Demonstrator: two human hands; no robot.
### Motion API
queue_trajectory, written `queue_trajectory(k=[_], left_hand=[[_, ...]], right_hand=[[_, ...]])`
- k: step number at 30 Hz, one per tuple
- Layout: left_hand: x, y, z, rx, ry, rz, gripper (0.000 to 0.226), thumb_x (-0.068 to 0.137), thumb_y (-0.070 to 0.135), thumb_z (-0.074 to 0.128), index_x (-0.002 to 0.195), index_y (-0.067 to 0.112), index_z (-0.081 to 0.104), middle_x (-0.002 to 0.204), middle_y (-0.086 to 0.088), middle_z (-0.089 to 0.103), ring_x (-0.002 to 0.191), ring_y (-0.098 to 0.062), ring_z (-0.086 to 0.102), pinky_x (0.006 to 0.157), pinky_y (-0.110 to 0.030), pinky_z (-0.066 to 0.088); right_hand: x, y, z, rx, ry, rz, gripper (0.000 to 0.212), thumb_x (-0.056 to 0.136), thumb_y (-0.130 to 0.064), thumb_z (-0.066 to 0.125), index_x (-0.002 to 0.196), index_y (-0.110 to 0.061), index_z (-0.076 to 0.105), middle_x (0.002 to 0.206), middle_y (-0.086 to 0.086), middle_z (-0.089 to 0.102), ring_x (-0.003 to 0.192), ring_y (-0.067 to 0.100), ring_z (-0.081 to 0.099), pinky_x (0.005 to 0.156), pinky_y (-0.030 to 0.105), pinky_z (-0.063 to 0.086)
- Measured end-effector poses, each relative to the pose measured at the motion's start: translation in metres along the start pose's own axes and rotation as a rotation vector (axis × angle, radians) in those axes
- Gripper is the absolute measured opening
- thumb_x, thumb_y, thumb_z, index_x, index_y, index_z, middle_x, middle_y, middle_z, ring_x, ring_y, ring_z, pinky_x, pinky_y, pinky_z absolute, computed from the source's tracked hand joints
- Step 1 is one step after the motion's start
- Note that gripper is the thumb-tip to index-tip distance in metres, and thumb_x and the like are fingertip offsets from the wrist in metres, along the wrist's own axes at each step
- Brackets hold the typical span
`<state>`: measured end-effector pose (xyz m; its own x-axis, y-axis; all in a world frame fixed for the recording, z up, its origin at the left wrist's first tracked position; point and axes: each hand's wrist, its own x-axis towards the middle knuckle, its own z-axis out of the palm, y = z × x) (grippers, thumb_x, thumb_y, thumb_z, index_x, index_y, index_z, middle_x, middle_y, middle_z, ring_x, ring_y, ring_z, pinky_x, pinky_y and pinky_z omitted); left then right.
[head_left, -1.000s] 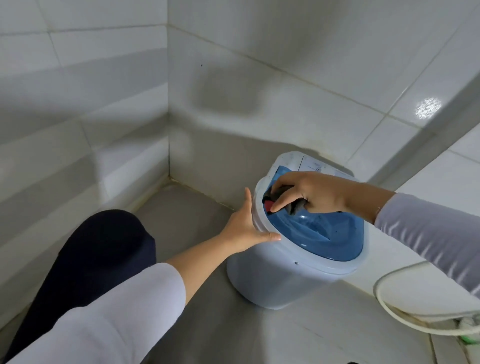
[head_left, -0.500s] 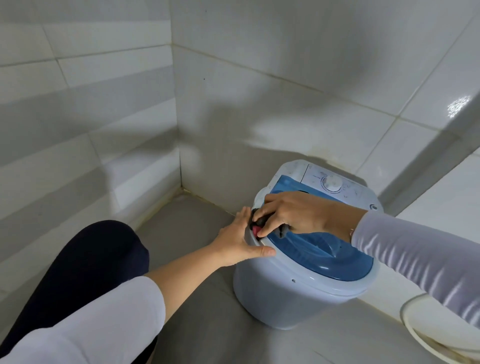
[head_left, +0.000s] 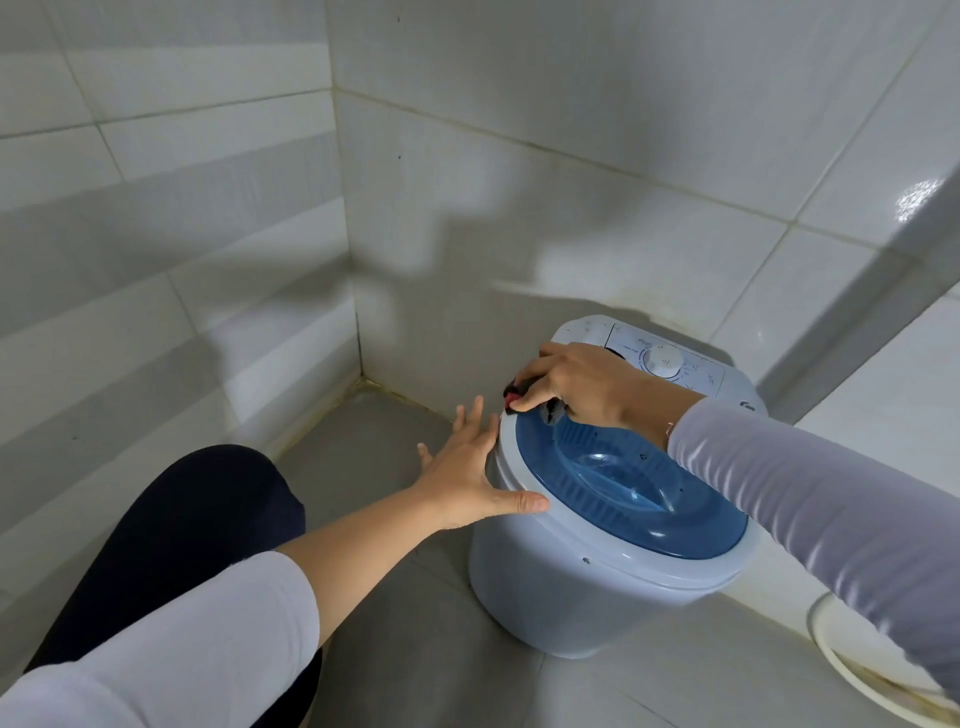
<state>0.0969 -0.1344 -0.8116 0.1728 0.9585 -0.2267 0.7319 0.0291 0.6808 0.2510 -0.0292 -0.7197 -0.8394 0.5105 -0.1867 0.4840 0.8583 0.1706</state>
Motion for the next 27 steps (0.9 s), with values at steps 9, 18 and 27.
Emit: queue_trajectory(k=[9,18,27], left_hand=[[0.000,0.001,-0.002,0.020,-0.017,-0.001,0.126,0.061,0.074,0.066,0.153,0.026,-0.006,0.157,0.007,-0.026,0.143,-0.012,-0.028,0.111,-0.066,-0.010],[0.012,0.002,-0.033,0.106,-0.074,0.001,0.121,0.067,0.071,0.064,0.153,0.020,-0.006,0.157,0.010,-0.026,0.145,-0.012,-0.025,0.112,-0.064,-0.006],[0.062,0.013,-0.064,0.276,-0.204,0.139,0.121,0.068,0.061,0.072,0.152,0.022,-0.006,0.159,0.008,-0.022,0.145,-0.015,-0.025,0.113,-0.064,-0.005]], right_hand=[[0.011,0.015,-0.005,-0.120,-0.062,0.179,0.047,0.094,-0.009,0.046,0.134,-0.032,0.050,0.133,-0.002,0.055,0.111,0.023,0.045,0.081,0.033,0.042],[0.010,0.041,-0.036,-0.011,0.009,0.354,0.058,0.087,0.007,0.046,0.129,-0.031,0.055,0.136,-0.001,0.053,0.113,0.024,0.043,0.084,0.032,0.043],[0.007,0.022,-0.006,0.130,-0.099,0.277,0.059,0.087,0.005,0.049,0.130,-0.035,0.054,0.139,-0.014,0.050,0.113,0.019,0.044,0.077,0.023,0.033]])
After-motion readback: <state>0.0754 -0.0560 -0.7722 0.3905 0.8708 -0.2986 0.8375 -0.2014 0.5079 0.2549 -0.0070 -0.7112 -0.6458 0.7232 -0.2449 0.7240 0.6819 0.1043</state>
